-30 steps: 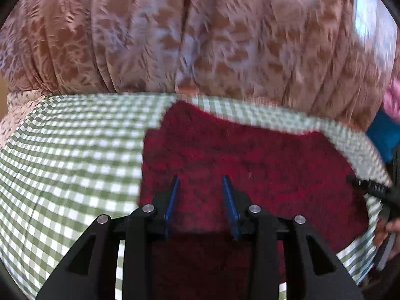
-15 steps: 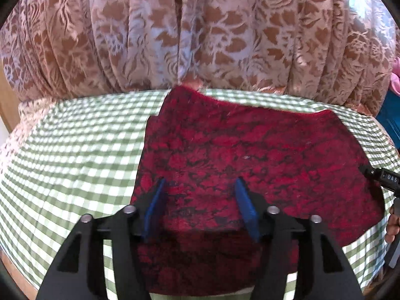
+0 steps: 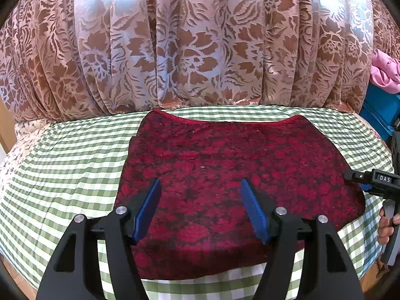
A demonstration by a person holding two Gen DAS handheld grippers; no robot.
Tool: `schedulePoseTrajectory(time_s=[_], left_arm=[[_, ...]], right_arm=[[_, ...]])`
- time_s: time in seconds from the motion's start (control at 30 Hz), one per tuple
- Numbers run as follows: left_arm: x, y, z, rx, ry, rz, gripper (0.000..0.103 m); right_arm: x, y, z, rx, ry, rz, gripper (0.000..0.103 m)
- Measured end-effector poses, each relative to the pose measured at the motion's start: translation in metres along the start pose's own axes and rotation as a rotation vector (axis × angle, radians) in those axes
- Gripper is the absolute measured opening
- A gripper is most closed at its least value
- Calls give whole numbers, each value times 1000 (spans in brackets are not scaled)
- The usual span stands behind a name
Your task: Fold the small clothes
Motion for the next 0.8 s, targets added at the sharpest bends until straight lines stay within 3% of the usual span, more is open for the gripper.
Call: schedulePoseTrajectory(time_s=[0.07,0.27,0.57,0.7,0.8], left_arm=[[2,-4,-2,0,1,7,68],[10,-16,-4,8,14,38,68],[19,-32,4,25,47,54,68],[23,-45,14,88,93,22,68],[23,-50,22,151,130,-45,68]], right_arm=[[2,5,0,-2,6,-23,67],[12,-5,6,16,46,-6,64],[20,-11,5,-105,53,35,81],[19,-7,7,-163,64,36,92],[19,-4,9,-172,77,27,94]])
Point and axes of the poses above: each gripper's, at about its wrist camera, not at the fingertips, and z roughly the way its jaws point, y to its left, x to its underside, the point moved 9 cm from there along z, roughly the way its jaws point, and after that the axes turned 11 degrees about -z, right-handed, at the moved point
